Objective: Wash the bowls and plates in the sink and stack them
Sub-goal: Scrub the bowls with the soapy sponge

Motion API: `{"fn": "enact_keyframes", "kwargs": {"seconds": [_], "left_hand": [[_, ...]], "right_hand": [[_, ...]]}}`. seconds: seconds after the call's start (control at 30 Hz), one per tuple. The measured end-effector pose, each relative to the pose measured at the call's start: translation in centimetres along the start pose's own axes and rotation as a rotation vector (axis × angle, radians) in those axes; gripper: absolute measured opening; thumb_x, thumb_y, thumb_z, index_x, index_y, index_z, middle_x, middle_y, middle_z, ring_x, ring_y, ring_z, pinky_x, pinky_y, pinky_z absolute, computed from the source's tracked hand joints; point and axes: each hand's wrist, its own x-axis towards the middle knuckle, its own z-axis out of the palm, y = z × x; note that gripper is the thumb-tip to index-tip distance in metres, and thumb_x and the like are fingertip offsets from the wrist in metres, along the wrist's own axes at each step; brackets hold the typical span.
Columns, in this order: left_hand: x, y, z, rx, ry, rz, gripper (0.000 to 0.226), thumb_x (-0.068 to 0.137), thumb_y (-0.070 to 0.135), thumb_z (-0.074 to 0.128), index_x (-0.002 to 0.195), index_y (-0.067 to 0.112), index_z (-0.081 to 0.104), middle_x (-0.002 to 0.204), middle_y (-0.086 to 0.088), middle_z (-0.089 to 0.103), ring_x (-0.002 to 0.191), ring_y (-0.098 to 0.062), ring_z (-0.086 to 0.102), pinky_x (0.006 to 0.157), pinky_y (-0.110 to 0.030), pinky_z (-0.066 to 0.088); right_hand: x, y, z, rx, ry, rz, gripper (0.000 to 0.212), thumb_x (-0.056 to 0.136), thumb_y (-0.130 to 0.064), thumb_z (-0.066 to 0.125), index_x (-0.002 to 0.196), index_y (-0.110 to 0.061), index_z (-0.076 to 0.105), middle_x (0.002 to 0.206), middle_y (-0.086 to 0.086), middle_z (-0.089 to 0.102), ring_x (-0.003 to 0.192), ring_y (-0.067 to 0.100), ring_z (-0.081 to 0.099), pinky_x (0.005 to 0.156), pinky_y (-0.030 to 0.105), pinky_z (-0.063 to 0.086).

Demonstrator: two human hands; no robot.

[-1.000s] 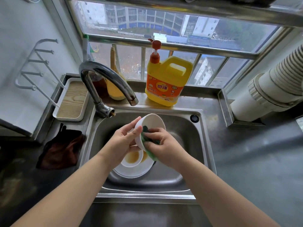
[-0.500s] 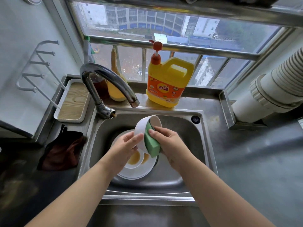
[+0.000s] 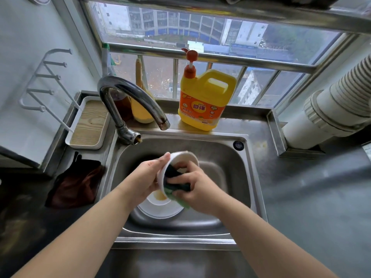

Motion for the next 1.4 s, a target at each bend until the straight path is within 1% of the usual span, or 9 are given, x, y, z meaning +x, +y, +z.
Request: {"fn": "enact_keyframes", "kwargs": {"seconds": [0.1,0.2,0.3,0.47,0.67,0.77,0.93,1.13,1.4], "left_hand": [[0.1,0.4,0.0,0.074,-0.005,-0.064,0.072,0.069,0.063,0.057,0.110,0.005,0.069,0.108,-0.025,0.068,0.090,-0.030,0.064,0.073,-0.036,0.055],[0.2,0.2,-0.4,0.032,-0.002,-0.086,0.075,0.067,0.068,0.055,0.109,0.008,0.070,0.107,-0.023,0.068,0.091,-0.028,0.065,0.074,-0.038,0.054],[-0.1,-0.2,-0.4,-0.064,-0.044,-0.067,0.055,0.080,0.052,0.065,0.110,0.007,0.067,0.098,-0.017,0.070,0.082,-0.021,0.068,0.069,-0.031,0.058],[-0.3,-1.5,-0.3,-0.220,-0.047,0.014,0.045,0.074,0.016,0.066,0.114,-0.003,0.059,0.096,-0.016,0.071,0.081,-0.019,0.070,0.071,-0.026,0.058],[-0.4,-2.1,0.1,-0.117,0.027,0.088,0.051,0.072,0.018,0.070,0.118,-0.002,0.061,0.105,-0.018,0.069,0.091,-0.023,0.068,0.082,-0.033,0.057],[-0.6,-1.5,-0.2,-0.038,0.036,0.109,0.043,0.072,0.023,0.073,0.109,0.002,0.068,0.101,-0.018,0.071,0.088,-0.025,0.068,0.083,-0.037,0.056],[-0.6,-0.2,-0.5,0.027,0.072,0.088,0.032,0.076,0.028,0.068,0.095,0.003,0.071,0.086,-0.017,0.072,0.071,-0.021,0.070,0.061,-0.027,0.058],[-0.3,0.6,-0.8,0.096,0.077,-0.020,0.029,0.090,0.025,0.059,0.094,-0.002,0.069,0.082,-0.019,0.072,0.066,-0.022,0.070,0.058,-0.027,0.058],[-0.2,0.1,-0.2,0.038,-0.025,0.067,0.062,0.059,0.062,0.074,0.093,0.010,0.075,0.094,-0.015,0.073,0.083,-0.021,0.071,0.068,-0.027,0.058]], "right_hand": [[-0.5,0.2,2.1,0.070,0.118,0.035,0.037,0.080,-0.012,0.066,0.115,-0.024,0.070,0.131,-0.005,0.045,0.127,0.016,0.039,0.110,0.031,0.034],[-0.5,-0.3,1.9,0.118,0.173,0.055,0.037,0.083,-0.013,0.065,0.117,-0.026,0.068,0.130,-0.009,0.048,0.124,0.008,0.043,0.109,0.025,0.035],[-0.2,-0.6,0.9,0.213,0.191,0.099,0.035,0.084,-0.014,0.066,0.117,-0.025,0.068,0.128,-0.008,0.052,0.119,0.003,0.049,0.104,0.018,0.037],[0.1,-0.1,0.3,0.481,0.236,0.262,0.031,0.086,-0.021,0.067,0.117,-0.025,0.067,0.116,0.000,0.066,0.105,0.014,0.063,0.095,0.036,0.051],[0.1,-0.5,0.6,0.666,0.226,0.337,0.027,0.090,-0.024,0.063,0.117,-0.029,0.065,0.109,-0.002,0.070,0.101,0.014,0.066,0.092,0.034,0.053],[0.0,-0.7,0.5,0.574,0.180,0.281,0.027,0.091,-0.019,0.062,0.118,-0.022,0.066,0.119,0.000,0.064,0.107,0.014,0.062,0.097,0.034,0.050],[-0.2,-0.7,-0.2,0.206,0.067,0.095,0.031,0.088,-0.010,0.064,0.117,-0.020,0.068,0.131,-0.005,0.049,0.120,0.010,0.047,0.105,0.019,0.035],[-0.1,-0.7,-1.5,-0.213,-0.056,0.018,0.034,0.085,-0.018,0.066,0.118,-0.028,0.067,0.135,-0.004,0.049,0.122,0.017,0.043,0.109,0.026,0.031],[0.2,-1.6,-1.2,0.579,0.183,0.248,0.023,0.091,-0.014,0.061,0.094,-0.036,0.069,0.096,-0.005,0.073,0.089,0.009,0.068,0.089,0.029,0.054]]}}
